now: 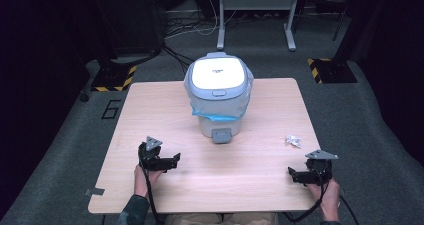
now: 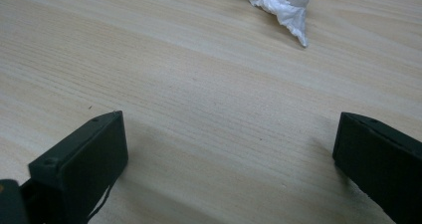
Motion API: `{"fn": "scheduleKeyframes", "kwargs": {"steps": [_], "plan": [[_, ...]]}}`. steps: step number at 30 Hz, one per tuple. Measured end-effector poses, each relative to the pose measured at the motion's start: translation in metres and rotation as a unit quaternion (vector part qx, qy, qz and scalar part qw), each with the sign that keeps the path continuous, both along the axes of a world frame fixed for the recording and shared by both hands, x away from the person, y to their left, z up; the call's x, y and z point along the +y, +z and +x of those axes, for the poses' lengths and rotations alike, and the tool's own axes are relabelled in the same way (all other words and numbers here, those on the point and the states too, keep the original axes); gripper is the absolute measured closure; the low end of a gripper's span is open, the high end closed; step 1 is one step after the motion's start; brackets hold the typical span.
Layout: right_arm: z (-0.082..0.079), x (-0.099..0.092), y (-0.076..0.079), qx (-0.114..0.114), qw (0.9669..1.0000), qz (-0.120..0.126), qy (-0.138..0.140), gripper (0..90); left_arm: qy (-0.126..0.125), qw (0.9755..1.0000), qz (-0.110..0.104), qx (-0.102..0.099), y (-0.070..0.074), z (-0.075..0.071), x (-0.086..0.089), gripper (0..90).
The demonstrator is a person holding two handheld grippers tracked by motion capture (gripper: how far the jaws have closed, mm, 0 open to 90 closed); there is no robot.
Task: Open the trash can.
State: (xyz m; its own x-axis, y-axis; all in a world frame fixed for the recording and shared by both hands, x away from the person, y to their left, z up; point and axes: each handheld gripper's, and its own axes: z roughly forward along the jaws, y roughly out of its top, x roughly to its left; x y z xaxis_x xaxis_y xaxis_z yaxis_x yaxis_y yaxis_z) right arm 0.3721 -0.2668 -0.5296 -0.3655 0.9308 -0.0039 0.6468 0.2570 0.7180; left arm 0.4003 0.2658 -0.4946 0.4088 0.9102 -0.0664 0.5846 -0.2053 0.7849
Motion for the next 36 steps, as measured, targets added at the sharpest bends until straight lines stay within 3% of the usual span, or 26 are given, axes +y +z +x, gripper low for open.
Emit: {"fn": "scheduleKeyframes", "kwargs": {"steps": [9, 22, 36], "plan": [[0.000, 0.000, 0.000, 0.000, 1.0000, 0.000, 0.000, 0.0, -0.009, 0.9999, -0.004, -0.002, 0.005, 0.004, -0.008, 1.7], [0.000, 0.000, 0.000, 0.000, 1.0000, 0.000, 0.000, 0.0, -0.042, 0.9991, -0.004, -0.004, 0.016, 0.011, -0.024, 1.3], [0.000, 0.000, 0.000, 0.000, 1.0000, 0.001, 0.000, 0.0, -0.064, 0.9978, -0.016, -0.012, 0.024, 0.018, -0.041, 1.2]]}}
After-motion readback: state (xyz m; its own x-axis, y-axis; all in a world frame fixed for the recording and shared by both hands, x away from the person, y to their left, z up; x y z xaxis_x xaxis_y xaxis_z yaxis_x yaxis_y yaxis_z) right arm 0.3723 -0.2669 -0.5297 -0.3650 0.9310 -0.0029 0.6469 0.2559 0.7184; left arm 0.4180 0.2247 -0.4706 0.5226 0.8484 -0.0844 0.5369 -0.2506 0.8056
